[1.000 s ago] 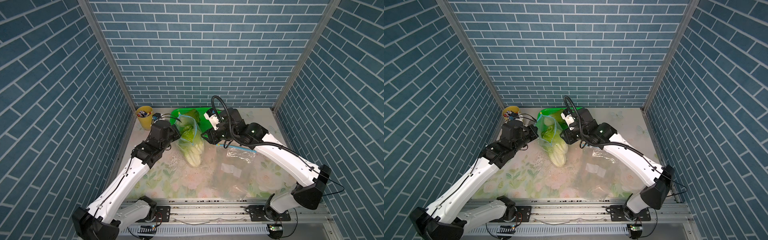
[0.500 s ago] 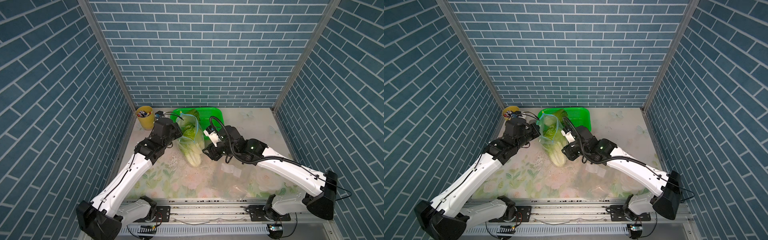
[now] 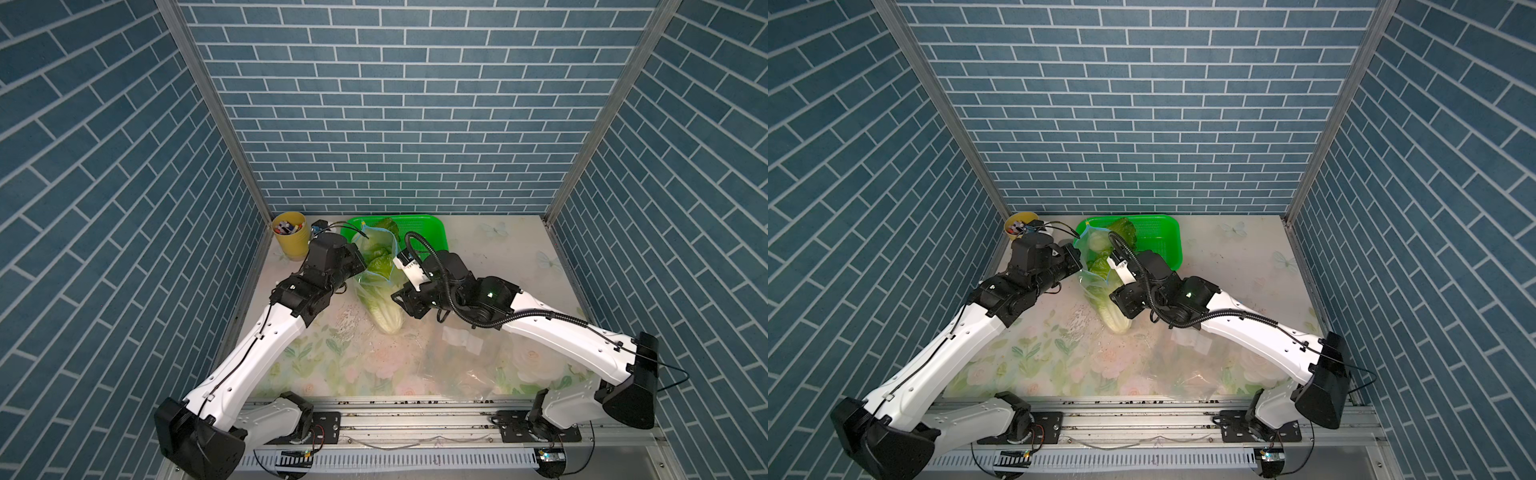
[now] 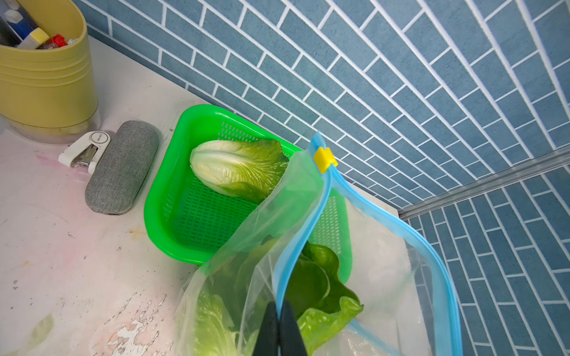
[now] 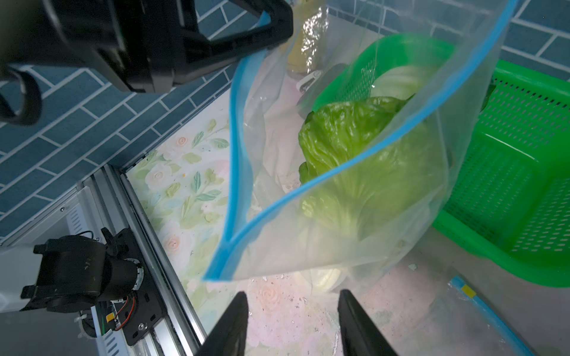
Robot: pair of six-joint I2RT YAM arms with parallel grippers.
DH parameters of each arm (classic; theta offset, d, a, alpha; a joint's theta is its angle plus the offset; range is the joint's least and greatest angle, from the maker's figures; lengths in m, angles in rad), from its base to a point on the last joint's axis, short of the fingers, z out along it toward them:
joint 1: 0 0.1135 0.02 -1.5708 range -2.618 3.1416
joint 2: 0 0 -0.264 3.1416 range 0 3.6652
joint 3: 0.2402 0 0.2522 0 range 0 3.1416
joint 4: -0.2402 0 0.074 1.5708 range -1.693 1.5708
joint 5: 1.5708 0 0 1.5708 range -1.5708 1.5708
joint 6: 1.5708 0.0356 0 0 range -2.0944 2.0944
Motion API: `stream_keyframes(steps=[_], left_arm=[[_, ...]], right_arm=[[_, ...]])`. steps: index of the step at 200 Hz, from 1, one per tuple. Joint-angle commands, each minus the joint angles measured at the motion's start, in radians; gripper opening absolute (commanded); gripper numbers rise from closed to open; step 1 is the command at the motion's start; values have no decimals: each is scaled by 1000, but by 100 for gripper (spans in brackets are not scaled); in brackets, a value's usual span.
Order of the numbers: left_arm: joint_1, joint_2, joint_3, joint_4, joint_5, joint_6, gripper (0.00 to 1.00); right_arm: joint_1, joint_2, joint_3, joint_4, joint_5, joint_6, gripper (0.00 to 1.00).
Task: Put the chinese cabbages into a zipper bag and zip it
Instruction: Adjust the zipper food storage bag at the center of the board.
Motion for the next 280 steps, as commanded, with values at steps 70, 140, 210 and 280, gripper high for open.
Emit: stream_keyframes(steps=[70, 140, 210, 280], left_arm=[[4, 33, 55, 9, -2, 6, 0], [3, 28, 53, 6, -12, 13, 0], [5, 14, 64, 2, -7, 83, 10], [69, -101, 39, -13, 32, 343, 58]], right_arm=[[26, 144, 202, -43, 112, -94, 35], [26, 134, 213, -40, 135, -112, 5], [26, 107, 249, -56, 179, -184, 0], [18, 95, 293, -50, 293, -388, 0]])
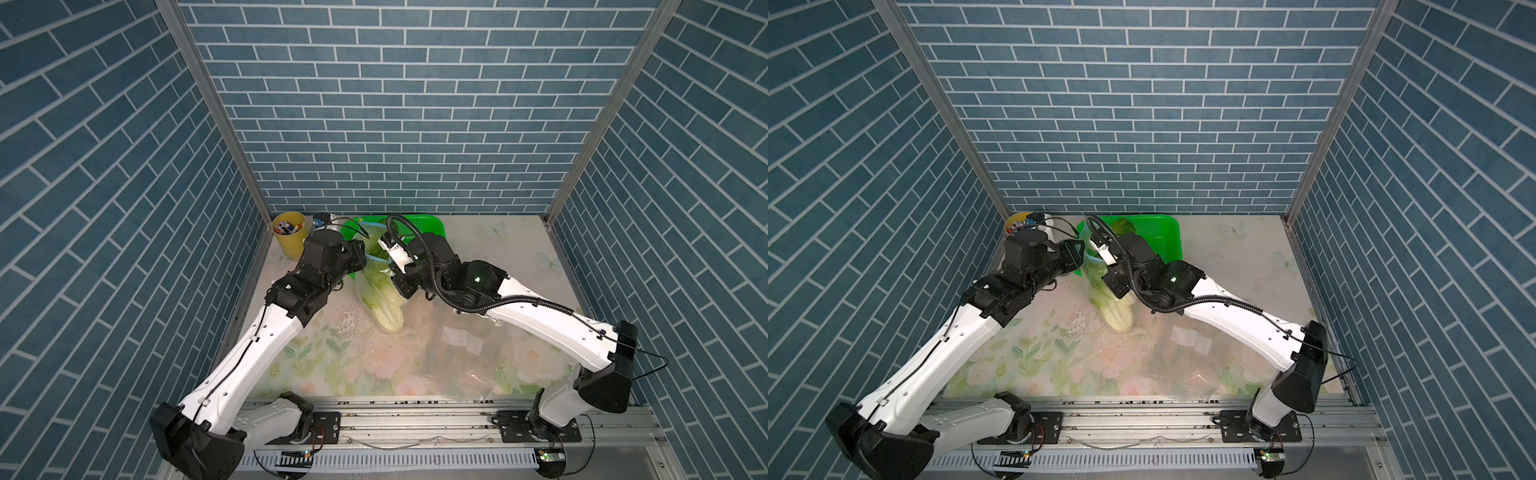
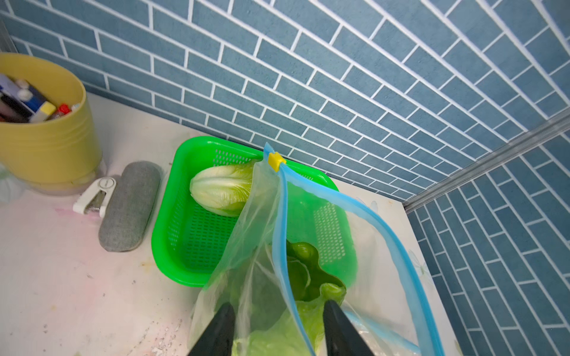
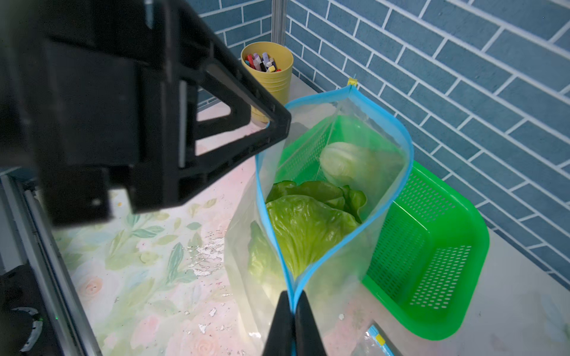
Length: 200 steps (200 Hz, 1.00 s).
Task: Put the chinese cabbages into a zipper bag and zip it
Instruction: Adjust the zipper food storage bag at the center of the board.
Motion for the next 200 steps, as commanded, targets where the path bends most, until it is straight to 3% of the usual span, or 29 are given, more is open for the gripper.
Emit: stream_keyframes(steps=[1, 16, 33, 55, 101, 153, 162, 200], left_arm=[[59, -66, 5, -14, 30, 136, 58], [107, -106, -13, -23, 47, 193, 59], [181, -155, -59, 19, 164, 257, 59], [268, -193, -103, 51, 287, 294, 59], [370, -270, -243, 140, 401, 324, 59], [410, -305, -432, 328, 515, 340, 59], [415, -290, -469, 383, 551, 342, 64], [427, -220, -592, 571, 673, 362, 64]], right_arm=[[-3, -39, 47, 5, 72, -146, 0], [-22, -43, 53, 17, 57, -180, 0], [-38, -47, 72, 15, 22, -233, 0], [-65, -50, 84, 19, -38, -300, 0], [-130, -77, 77, -1, -192, -445, 0], [-223, -133, -57, 57, -230, -485, 0], [-237, -142, -83, 71, -246, -475, 0], [-259, -163, -149, 96, -242, -460, 0]])
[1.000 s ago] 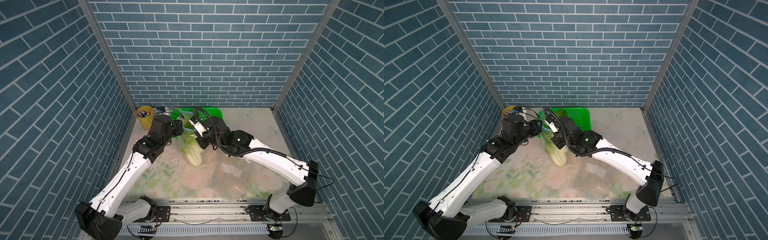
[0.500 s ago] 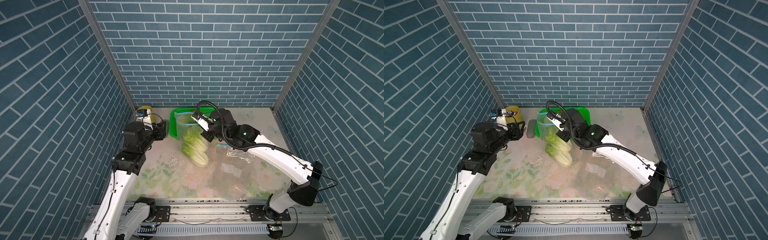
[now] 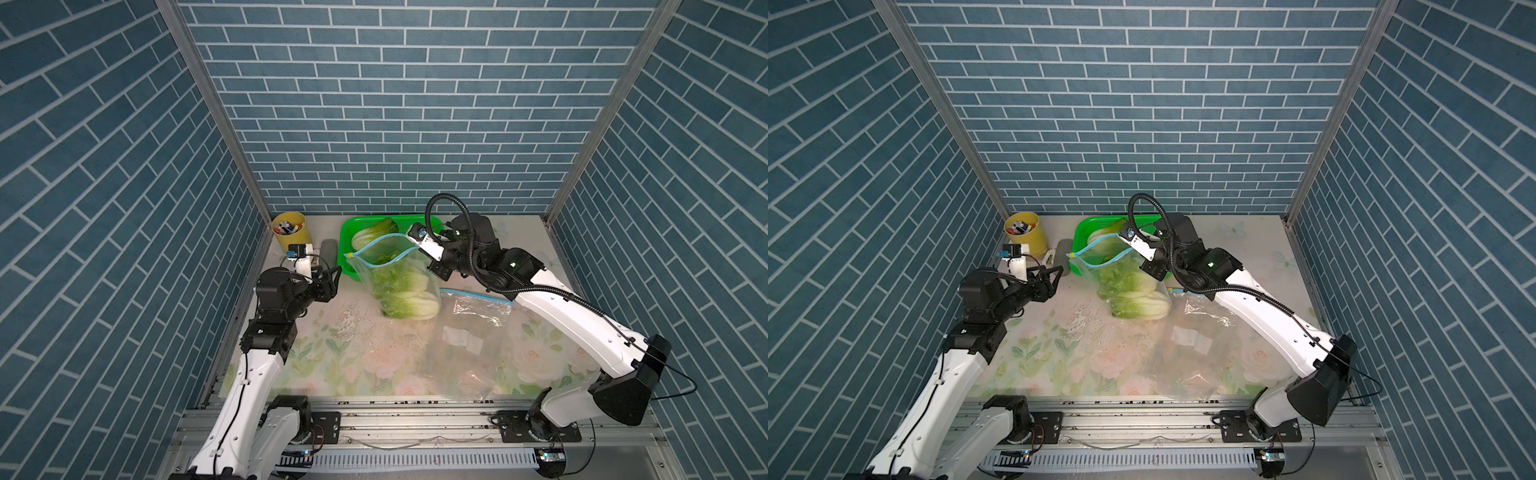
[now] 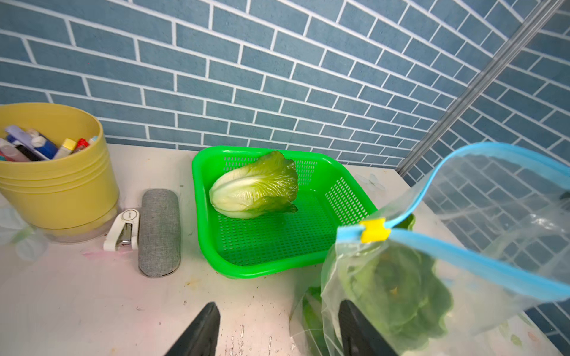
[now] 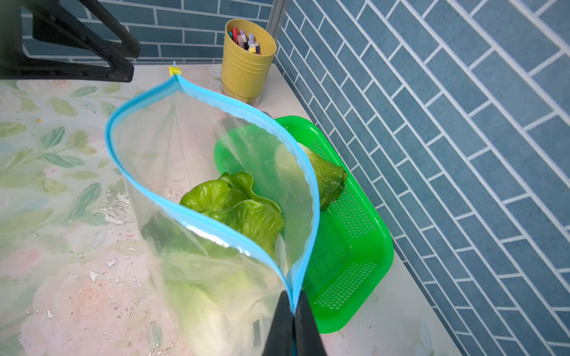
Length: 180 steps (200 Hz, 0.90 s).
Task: Put the chinese cabbages into a zipper bag and zip it
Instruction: Adjust the zipper food storage bag at the center of the board.
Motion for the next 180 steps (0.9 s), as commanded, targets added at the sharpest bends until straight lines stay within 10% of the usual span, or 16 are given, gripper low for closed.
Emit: stream_keyframes(steps=[1, 180], left_arm=[[13, 27, -69, 198, 114, 24, 64], [1, 316, -8, 571, 439, 42, 50]], right_arm=[[-4, -42, -35, 69, -26, -28, 0], [-26, -61, -56, 96, -38, -20, 0]])
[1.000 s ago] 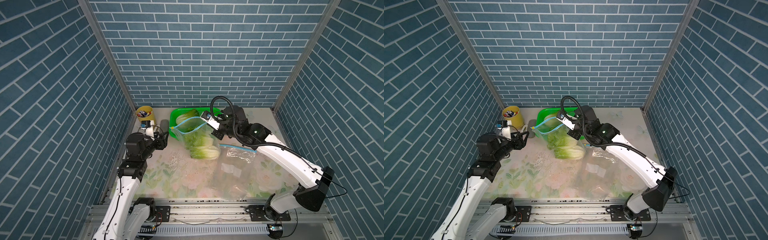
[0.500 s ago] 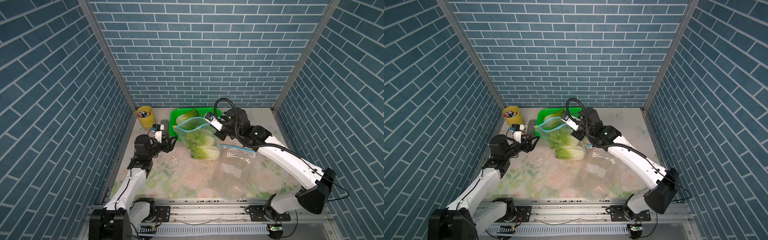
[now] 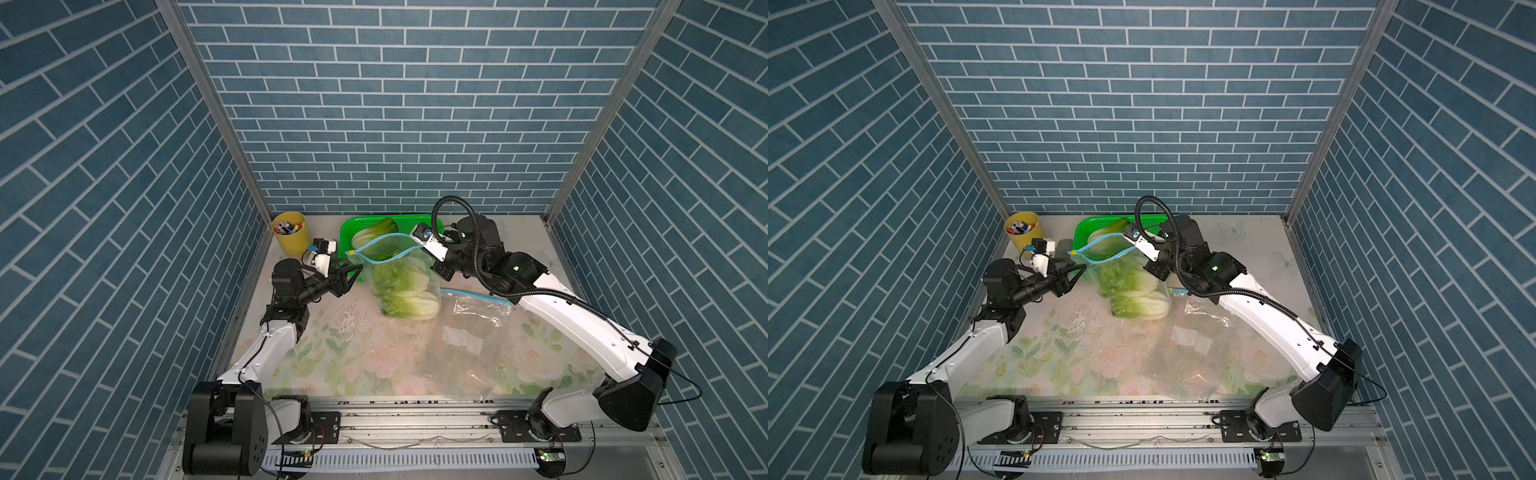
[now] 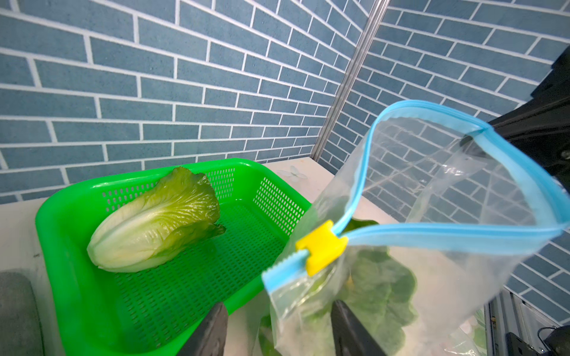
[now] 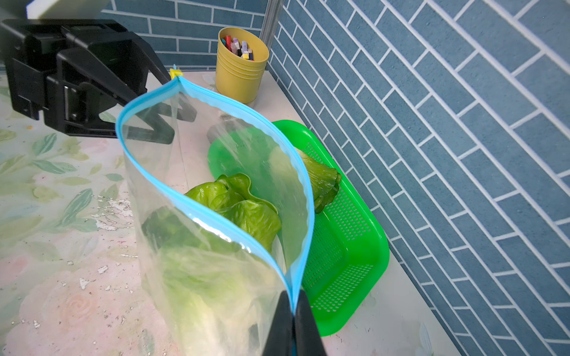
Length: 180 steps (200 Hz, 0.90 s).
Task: Put the chinese cabbages into a zipper bag and zip it
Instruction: Adjust the zipper food storage bag at the center of the board.
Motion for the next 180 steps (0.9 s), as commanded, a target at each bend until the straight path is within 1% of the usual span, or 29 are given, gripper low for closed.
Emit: stream_keyframes(steps=[1, 10, 39, 51, 69, 81, 93, 105, 114, 136, 161, 172, 180], left_arm=[[-6, 0, 30, 65, 40, 5, 50], [-16, 3, 38, 57, 41, 10, 47], [-47, -8, 45, 27, 27, 44, 34], [-51, -3, 46, 23, 29, 44, 31], [-55, 0, 44, 23, 28, 45, 21], [-56, -2, 45, 18, 28, 46, 18], [-56, -10, 49, 6, 22, 50, 14], [-58, -24, 48, 3, 20, 54, 7], [-60, -35, 51, -3, 17, 61, 4], [-70, -53, 60, -47, 13, 89, 0], [-73, -84, 76, -115, 9, 125, 0], [-74, -107, 76, -148, -14, 138, 0], [-75, -123, 110, -180, -20, 148, 0]], right_arm=[[-5, -28, -5, 40, -21, -21, 0], [-4, -27, -3, 38, -21, -20, 0], [-7, -23, -4, 43, -20, -17, 0], [-8, -23, -4, 42, -18, -16, 0], [-8, -23, -10, 46, -14, -16, 0], [-9, -23, -10, 45, -12, -15, 0], [-9, -24, -11, 45, -13, -10, 0], [-9, -24, -13, 43, -12, -5, 0], [-9, -27, -18, 44, -14, -2, 0], [-9, -33, -30, 49, -15, 13, 0], [-9, -49, -41, 46, -12, 28, 0], [-10, -61, -48, 52, -16, 46, 0], [-9, -65, -50, 52, -17, 60, 0]])
